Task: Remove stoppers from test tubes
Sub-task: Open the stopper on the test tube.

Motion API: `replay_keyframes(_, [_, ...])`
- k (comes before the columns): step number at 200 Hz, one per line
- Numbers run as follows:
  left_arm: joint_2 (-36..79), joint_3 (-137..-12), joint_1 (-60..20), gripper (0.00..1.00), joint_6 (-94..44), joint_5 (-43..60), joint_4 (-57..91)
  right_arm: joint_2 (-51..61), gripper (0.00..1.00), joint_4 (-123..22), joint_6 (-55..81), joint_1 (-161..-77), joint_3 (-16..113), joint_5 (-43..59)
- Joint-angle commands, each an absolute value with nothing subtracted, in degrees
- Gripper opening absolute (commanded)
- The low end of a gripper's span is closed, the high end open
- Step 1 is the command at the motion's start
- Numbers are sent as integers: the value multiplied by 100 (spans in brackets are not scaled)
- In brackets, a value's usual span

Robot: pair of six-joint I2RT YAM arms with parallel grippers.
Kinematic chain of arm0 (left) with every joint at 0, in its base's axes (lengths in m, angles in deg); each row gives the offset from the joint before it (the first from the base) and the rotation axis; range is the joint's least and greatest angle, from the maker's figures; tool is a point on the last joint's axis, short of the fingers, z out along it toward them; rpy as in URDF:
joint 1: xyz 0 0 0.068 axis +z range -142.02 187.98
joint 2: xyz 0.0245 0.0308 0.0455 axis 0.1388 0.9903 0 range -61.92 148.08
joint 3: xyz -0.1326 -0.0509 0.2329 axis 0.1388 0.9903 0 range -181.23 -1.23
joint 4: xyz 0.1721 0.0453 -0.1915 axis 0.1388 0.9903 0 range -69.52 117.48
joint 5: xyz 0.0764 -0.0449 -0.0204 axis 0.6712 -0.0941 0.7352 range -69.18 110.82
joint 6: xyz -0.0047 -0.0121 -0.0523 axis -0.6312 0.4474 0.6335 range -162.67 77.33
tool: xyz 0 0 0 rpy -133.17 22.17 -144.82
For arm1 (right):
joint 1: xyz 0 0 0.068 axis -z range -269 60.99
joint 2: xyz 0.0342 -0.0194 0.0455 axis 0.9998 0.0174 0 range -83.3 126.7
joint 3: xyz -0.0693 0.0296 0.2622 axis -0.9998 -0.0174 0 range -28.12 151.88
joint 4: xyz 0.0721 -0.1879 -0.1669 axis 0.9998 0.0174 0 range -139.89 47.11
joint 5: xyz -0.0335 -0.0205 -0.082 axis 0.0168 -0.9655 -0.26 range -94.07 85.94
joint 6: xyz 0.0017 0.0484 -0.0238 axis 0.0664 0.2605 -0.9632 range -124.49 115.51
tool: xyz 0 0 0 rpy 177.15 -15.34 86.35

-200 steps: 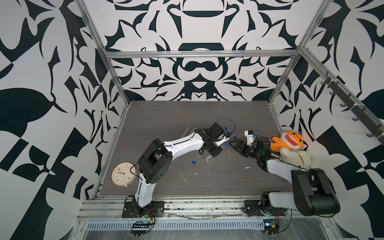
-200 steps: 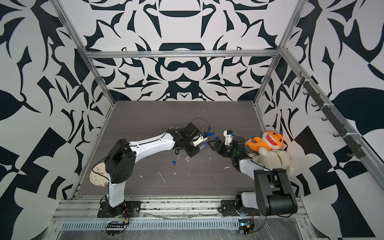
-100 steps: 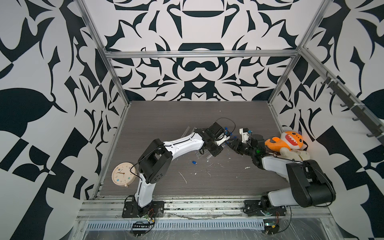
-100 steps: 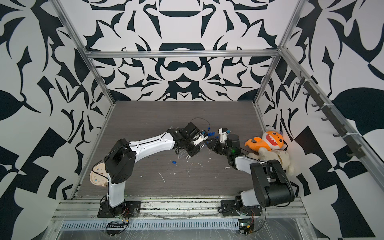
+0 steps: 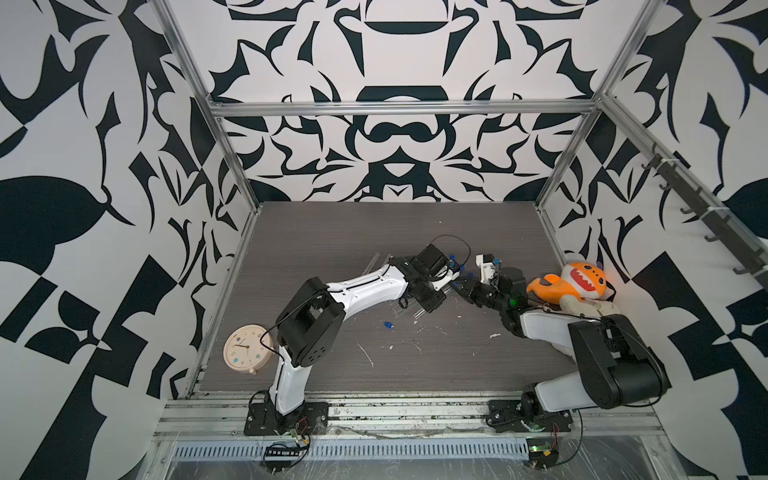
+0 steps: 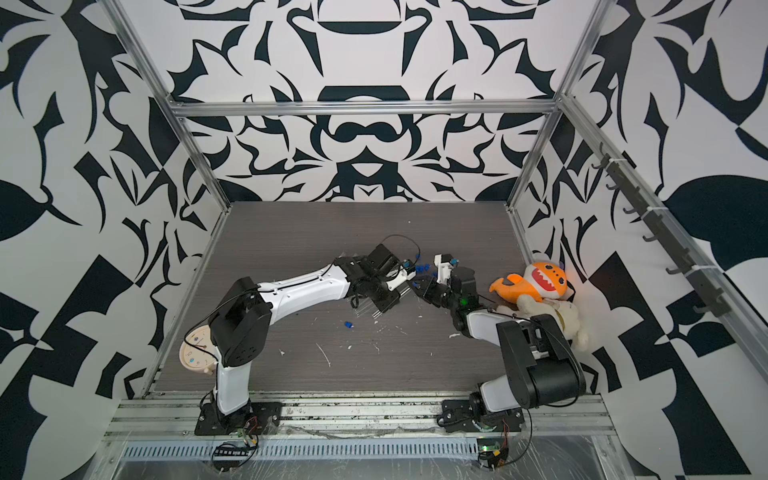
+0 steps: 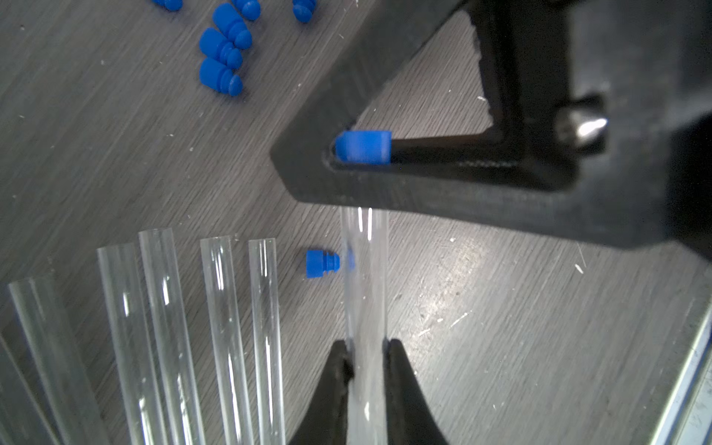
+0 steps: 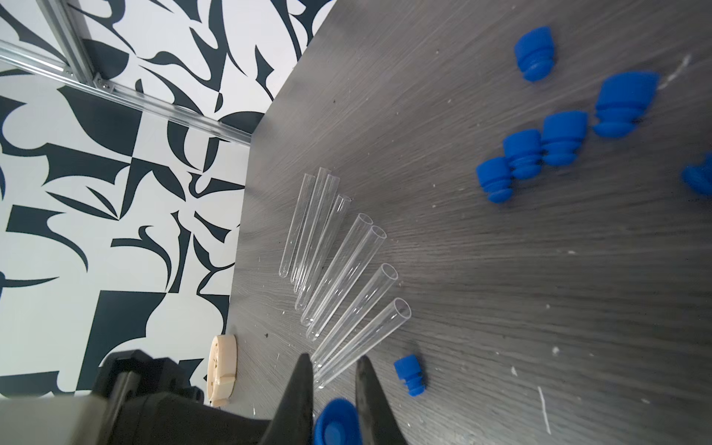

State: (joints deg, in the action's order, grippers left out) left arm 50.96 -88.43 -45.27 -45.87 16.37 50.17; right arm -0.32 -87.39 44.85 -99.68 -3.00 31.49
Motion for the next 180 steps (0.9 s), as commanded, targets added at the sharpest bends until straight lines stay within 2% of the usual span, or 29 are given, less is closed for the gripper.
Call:
replay_keyframes(1, [5058,-9032,-4511,0,-4609,1594,5082,-42,11,-8961,4477,-10006,-127,3048])
replay_keyframes(75, [5045,-8909,-4505,0,-4662,1687,5159,-126,0,-8962,4552,-10008,-22,2935])
replay_keyframes(180, [4901,-8555,-4510,0,-4713,1720,5207,-251,0,-8799,4541,-10010,267,2661])
